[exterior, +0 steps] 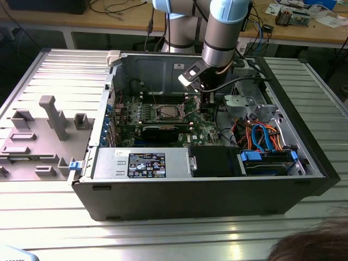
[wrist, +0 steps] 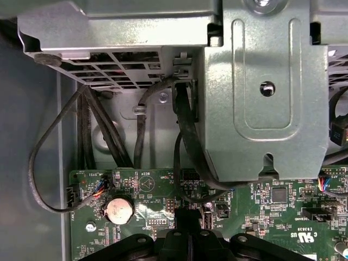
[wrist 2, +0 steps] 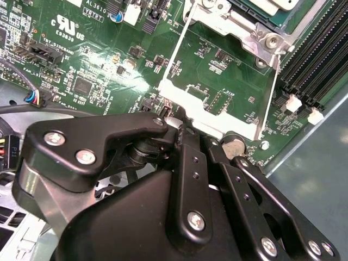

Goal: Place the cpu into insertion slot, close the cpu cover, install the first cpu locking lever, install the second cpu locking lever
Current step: 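Close the cpu cover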

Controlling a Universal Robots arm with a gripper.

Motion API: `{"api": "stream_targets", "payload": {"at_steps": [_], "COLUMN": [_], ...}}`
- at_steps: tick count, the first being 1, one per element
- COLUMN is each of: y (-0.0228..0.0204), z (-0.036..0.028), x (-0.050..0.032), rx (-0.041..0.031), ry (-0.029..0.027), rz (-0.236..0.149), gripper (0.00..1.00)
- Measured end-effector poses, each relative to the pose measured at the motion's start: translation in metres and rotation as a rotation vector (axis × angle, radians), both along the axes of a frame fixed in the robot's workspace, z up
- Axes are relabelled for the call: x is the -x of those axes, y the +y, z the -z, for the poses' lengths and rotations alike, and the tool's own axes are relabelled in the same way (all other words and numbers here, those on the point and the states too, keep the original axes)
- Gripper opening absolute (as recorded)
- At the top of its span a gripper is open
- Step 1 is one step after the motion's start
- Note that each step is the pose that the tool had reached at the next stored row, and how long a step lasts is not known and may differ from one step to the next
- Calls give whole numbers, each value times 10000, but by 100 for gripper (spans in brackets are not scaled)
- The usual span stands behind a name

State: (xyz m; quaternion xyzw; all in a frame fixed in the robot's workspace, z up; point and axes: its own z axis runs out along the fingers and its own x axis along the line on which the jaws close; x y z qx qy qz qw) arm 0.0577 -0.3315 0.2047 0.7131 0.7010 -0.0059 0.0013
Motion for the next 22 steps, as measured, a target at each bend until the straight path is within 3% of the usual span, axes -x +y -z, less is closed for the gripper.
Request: {"api": "stream_targets", "payload": {"at_steps": [22], "y": [0], "z": [58], "x": [0], "rx": [0], "ry": [0], "rz": [0], "gripper": [11]}}
